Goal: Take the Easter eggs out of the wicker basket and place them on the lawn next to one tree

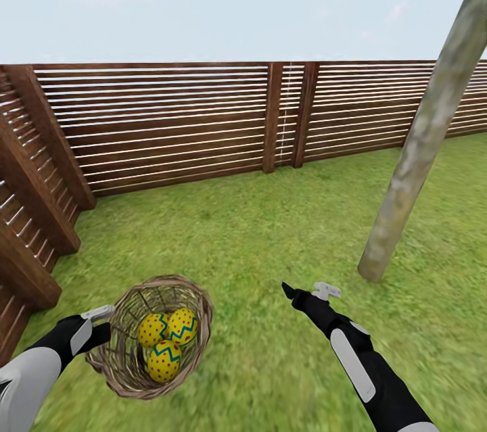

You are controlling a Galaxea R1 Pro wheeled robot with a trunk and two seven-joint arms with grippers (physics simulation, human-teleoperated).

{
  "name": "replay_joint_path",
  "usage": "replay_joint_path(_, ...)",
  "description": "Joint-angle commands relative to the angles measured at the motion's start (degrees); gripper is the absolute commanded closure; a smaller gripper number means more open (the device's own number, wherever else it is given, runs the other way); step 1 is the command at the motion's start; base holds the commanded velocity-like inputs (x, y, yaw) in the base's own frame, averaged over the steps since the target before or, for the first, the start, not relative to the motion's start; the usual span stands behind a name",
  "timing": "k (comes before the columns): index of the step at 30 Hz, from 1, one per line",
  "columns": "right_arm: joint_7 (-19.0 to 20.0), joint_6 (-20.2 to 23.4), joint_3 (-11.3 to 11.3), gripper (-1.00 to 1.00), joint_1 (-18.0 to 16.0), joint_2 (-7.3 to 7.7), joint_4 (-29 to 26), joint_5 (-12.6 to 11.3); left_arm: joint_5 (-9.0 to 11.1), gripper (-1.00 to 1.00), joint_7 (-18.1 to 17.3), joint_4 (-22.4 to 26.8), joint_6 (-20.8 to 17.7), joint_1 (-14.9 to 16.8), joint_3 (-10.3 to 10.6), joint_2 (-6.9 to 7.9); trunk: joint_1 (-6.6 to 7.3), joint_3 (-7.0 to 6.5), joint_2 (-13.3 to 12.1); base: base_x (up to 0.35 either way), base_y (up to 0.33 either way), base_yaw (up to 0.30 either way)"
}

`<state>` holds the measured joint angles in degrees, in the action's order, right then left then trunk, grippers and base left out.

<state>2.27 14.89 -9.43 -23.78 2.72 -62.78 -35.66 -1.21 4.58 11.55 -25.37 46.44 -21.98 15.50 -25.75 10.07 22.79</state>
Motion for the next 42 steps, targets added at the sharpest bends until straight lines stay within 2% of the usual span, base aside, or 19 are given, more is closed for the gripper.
replay_joint_path(1,0.01,0.16,-0.06,-1.0,-0.04,0.07,-0.06,-0.3,0.07,1.0,0.01,0.12,-0.29,0.05,-0.46,-0.03,-0.03,0.11,0.12,0.0,0.0,0.0)
replay_joint_path(14,0.01,0.06,0.08,-1.0,-0.04,-0.01,0.2,-0.29,0.06,1.0,-0.53,0.14,-0.12,0.05,-0.34,0.08,-0.03,0.01,0.12,0.0,0.0,0.0)
replay_joint_path(32,0.01,0.0,-0.15,-1.0,-0.04,-0.51,1.42,-0.29,0.25,1.0,-0.98,0.44,0.06,0.05,-0.34,0.12,-0.03,-1.65,0.12,0.0,0.0,0.0)
replay_joint_path(42,0.01,-0.05,0.05,-1.0,-0.04,-0.3,2.66,-0.42,0.25,1.0,-0.98,0.58,0.06,0.05,-0.34,0.32,-0.03,-2.58,0.12,0.0,0.0,0.0)
